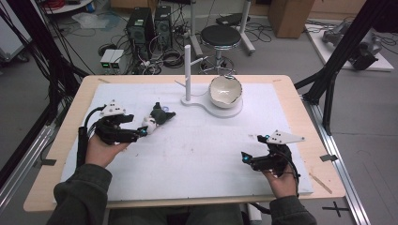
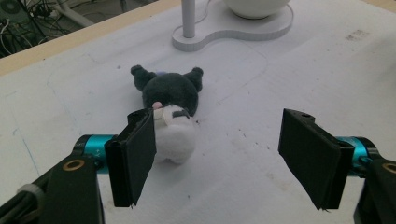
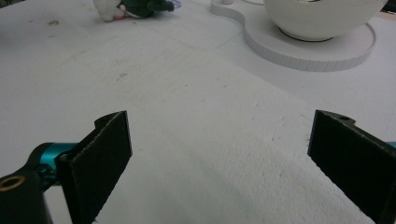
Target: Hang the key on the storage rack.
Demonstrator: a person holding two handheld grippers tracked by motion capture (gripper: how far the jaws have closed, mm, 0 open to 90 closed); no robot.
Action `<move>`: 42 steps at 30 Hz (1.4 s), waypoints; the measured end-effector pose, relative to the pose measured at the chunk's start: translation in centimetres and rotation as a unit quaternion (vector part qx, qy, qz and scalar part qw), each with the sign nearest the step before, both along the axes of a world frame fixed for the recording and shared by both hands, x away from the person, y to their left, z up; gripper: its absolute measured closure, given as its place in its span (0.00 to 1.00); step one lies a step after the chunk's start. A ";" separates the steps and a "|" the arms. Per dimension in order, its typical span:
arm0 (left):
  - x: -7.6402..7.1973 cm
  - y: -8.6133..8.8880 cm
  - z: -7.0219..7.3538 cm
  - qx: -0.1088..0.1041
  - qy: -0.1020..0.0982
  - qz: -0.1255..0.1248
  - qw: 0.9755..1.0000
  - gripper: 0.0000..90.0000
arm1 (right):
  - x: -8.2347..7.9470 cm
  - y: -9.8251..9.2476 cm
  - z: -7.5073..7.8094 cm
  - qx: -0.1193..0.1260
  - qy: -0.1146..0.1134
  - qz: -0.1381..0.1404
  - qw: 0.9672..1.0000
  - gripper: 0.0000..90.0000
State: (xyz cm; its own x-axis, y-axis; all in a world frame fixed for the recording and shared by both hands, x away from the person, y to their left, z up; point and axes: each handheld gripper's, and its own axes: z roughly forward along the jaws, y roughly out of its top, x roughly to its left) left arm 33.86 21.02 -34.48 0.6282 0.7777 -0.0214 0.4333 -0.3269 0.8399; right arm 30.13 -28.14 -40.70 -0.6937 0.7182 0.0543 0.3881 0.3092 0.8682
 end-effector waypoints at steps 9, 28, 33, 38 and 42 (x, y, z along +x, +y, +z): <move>2.8 -0.6 0.8 0.016 0.014 0.006 1.000 0.31 | 0.0 -0.1 0.0 0.003 -0.002 -0.001 1.000 0.06; 6.5 -2.7 -0.1 0.023 0.025 0.011 0.999 0.34 | 0.2 -0.5 -0.2 0.011 0.001 -0.001 1.000 0.06; 7.5 -2.9 -1.1 0.030 0.034 0.017 0.999 0.34 | 0.3 -0.6 -0.3 0.011 -0.002 0.000 1.000 0.06; 8.2 -3.2 -2.0 0.032 0.044 0.021 0.998 0.34 | 0.3 -0.9 -0.3 0.012 -0.002 -0.003 1.000 0.06; 8.6 -3.4 -2.9 0.039 0.047 0.025 0.998 0.34 | 0.3 -1.1 -0.3 0.014 -0.002 -0.005 1.000 0.06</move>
State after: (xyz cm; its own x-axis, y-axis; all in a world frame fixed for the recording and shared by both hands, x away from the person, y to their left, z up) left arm 42.45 17.60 -37.39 0.5869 0.8095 -0.0162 0.5264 -0.3663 0.7673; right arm 30.41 -29.20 -41.03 -0.6865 0.7234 0.0728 0.3883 0.2801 0.8779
